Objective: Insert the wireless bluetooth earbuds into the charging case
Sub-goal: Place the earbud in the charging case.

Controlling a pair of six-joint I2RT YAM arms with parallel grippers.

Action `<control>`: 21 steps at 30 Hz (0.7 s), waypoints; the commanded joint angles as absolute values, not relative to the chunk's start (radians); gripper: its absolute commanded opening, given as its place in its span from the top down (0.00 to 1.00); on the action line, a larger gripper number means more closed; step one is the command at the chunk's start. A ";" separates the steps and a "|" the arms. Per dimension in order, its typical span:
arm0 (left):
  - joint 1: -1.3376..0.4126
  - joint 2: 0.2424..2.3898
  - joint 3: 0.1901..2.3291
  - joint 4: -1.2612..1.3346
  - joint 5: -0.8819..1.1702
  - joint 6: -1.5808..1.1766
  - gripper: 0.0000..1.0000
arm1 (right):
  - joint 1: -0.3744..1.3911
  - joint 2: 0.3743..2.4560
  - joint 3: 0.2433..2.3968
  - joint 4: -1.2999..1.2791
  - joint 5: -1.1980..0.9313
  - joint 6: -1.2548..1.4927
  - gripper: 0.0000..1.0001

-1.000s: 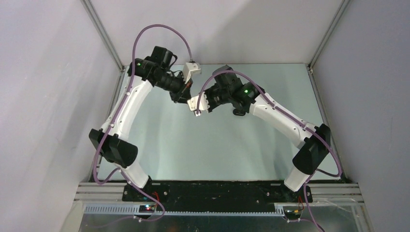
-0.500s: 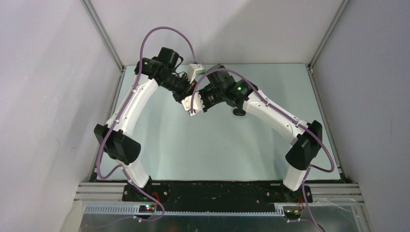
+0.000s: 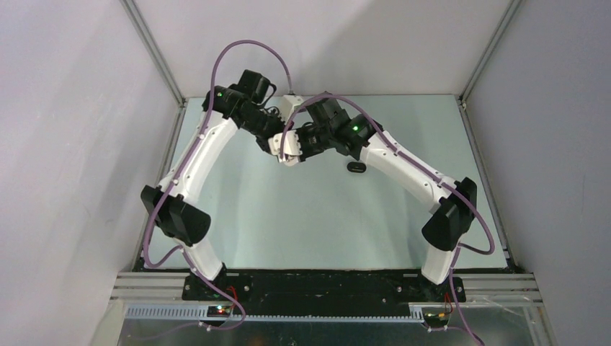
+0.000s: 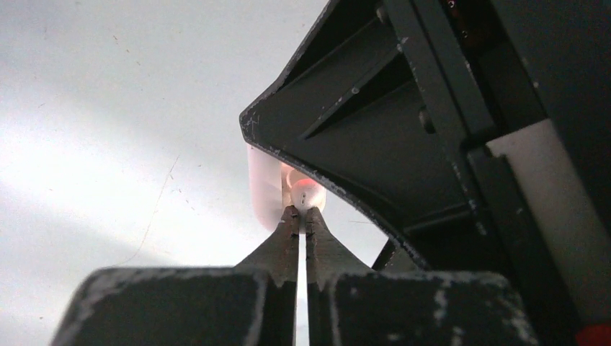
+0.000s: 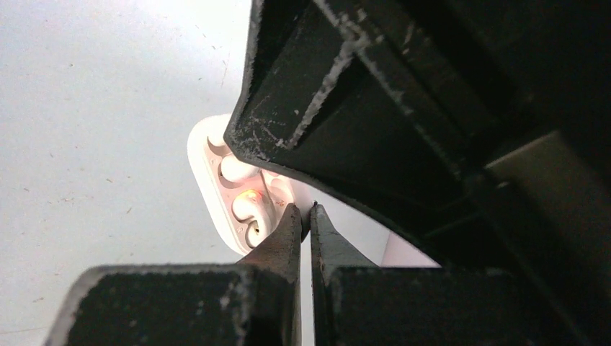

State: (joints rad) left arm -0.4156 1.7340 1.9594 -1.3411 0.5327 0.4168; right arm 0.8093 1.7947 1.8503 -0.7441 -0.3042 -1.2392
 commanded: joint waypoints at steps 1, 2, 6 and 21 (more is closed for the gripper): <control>-0.447 1.721 2.000 -1.328 0.457 0.404 1.00 | 0.807 1.798 1.908 -0.725 -0.322 -1.171 1.00; -0.455 1.721 2.002 -1.328 0.448 0.403 1.00 | 0.807 1.798 1.910 -0.721 -0.325 -1.159 1.00; -0.465 1.728 2.006 -1.328 0.431 0.389 1.00 | 0.804 1.797 1.911 -0.709 -0.334 -1.141 1.00; -0.485 1.727 2.017 -1.325 0.387 0.399 0.92 | 0.805 1.795 1.907 -0.693 -0.326 -1.108 1.00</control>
